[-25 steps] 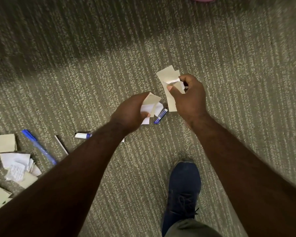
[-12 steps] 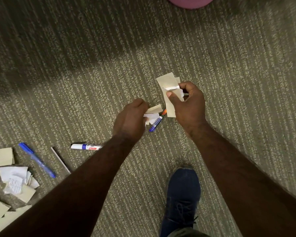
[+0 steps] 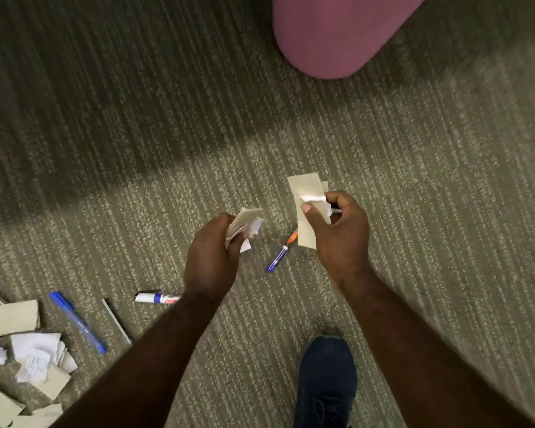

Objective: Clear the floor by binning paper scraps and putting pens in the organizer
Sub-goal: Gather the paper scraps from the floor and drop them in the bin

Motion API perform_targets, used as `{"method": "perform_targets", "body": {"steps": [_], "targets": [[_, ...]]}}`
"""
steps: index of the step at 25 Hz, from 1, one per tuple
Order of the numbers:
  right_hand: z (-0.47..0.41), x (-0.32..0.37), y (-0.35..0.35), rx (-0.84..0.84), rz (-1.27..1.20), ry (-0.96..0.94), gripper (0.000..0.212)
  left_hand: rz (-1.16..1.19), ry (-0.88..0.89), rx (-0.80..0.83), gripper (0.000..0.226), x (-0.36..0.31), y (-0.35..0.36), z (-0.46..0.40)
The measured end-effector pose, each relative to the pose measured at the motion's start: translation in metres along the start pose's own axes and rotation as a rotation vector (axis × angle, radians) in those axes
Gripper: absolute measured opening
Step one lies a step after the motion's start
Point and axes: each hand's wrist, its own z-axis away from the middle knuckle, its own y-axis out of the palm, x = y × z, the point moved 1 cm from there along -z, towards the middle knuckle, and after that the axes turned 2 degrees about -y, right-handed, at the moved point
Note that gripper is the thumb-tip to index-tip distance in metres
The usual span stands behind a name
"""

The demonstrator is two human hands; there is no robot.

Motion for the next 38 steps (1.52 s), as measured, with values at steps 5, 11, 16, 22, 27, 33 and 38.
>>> {"method": "perform_targets", "body": {"steps": [5,11,16,22,27,33,38], "targets": [[-0.006,0.084,-0.025,-0.07,-0.079,-0.078,0.015,0.24,-0.03,-0.106,0.003,-0.074,-0.058,-0.019],[-0.043,0.208,-0.075,-0.144,-0.198,-0.201,0.014,0.425,-0.062,-0.218,0.011,-0.191,-0.131,-0.047],[-0.104,0.296,-0.102,-0.194,-0.156,-0.255,0.026,0.478,-0.117,-0.254,0.02,-0.27,-0.178,-0.098],[-0.107,0.306,-0.123,-0.088,-0.032,-0.198,0.045,0.481,-0.184,-0.102,0.033,-0.342,-0.194,-0.167],[-0.042,0.253,-0.117,-0.117,-0.117,-0.137,0.043,1.003,-0.256,0.219,0.056,-0.355,-0.188,-0.171],[0.035,0.21,-0.064,0.004,-0.092,-0.177,0.035,0.837,-0.136,0.13,0.031,-0.259,-0.197,-0.107],[0.095,0.191,0.012,0.223,0.042,-0.363,0.039,0.464,-0.057,-0.07,0.024,-0.109,-0.205,-0.018]]}}
